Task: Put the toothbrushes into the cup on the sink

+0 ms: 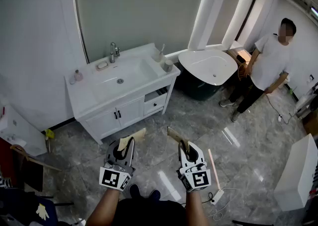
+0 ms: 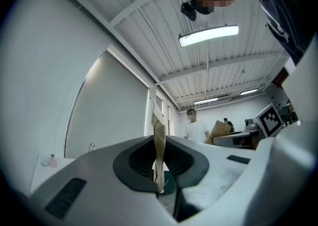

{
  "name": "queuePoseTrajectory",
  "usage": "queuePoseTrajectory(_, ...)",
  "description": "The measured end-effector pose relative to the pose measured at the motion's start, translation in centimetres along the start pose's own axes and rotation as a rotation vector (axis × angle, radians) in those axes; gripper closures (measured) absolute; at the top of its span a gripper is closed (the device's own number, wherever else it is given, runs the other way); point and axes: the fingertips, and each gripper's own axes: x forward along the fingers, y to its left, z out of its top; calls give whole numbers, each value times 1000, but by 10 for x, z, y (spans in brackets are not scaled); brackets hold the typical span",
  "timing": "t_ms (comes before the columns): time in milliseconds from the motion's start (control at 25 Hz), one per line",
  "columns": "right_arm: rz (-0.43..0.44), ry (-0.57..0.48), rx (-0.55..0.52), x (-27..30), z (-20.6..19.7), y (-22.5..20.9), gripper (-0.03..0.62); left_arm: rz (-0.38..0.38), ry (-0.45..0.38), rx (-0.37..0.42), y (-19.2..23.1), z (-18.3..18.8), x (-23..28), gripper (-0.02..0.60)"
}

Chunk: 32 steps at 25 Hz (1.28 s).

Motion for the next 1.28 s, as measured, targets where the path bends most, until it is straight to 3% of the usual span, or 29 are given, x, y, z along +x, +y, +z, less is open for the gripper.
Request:
queuePoseTrajectory(640,-32,-20,40,-14,5,-5,545,2,-6,10,-5,5,-7,534)
queuePoseTrajectory(1280,-29,-24,14,-10,6,12,545,-26,-11,0,9,6,-13,534)
